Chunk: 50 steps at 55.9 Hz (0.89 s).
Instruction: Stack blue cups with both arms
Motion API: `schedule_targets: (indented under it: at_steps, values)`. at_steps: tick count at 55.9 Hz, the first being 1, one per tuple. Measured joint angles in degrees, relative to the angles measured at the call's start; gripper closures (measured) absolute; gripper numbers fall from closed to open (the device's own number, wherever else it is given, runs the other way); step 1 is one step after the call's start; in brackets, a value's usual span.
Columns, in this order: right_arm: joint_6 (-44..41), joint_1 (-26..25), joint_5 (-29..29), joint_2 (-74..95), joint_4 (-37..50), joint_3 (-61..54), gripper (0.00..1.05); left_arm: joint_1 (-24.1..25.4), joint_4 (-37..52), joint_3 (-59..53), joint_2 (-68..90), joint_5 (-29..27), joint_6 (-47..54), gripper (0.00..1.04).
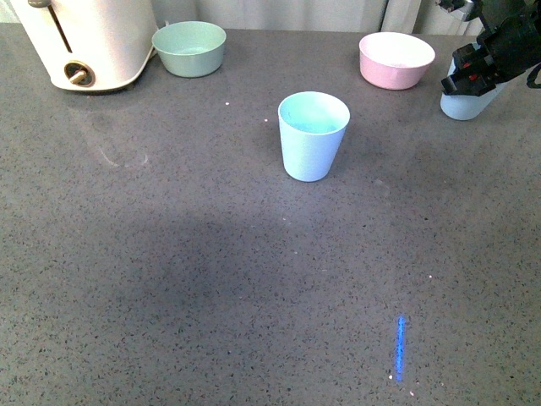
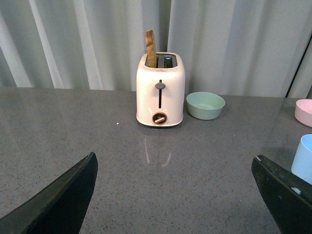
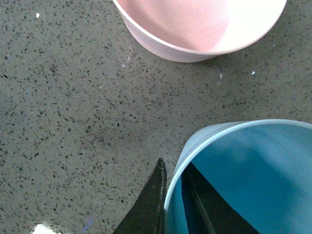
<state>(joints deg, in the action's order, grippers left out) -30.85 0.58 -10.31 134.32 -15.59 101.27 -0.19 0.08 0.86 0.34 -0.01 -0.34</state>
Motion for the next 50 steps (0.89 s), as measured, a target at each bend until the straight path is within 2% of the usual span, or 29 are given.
schedule_targets:
  at_steps: [3, 13, 20, 25, 35, 50]
  values:
    - [-0.11, -0.44, -0.11, -0.79, -0.48, 0.00, 1.03, 0.00, 0.00, 0.00, 0.00, 0.02, 0.00, 0.09]
    - [-0.24, -1.77, -1.16, -3.48, -1.42, -1.70, 1.03, 0.00, 0.00, 0.00, 0.00, 0.02, 0.00, 0.09]
    - [-1.84, -1.51, -5.46, -8.22, -3.50, -5.62, 1.03, 0.00, 0.00, 0.00, 0.00, 0.00, 0.00, 0.09]
    - [-3.21, 0.63, -8.48, -13.44, -5.51, -8.61, 1.03, 0.00, 0.00, 0.00, 0.00, 0.00, 0.00, 0.09]
    - [-3.45, 10.45, -14.25, -22.75, -8.50, -13.55, 1.03, 0.00, 0.00, 0.00, 0.00, 0.02, 0.00, 0.09]
    - [-3.32, 16.98, -14.14, -23.87, -9.97, -14.49, 1.03, 0.00, 0.00, 0.00, 0.00, 0.00, 0.00, 0.09]
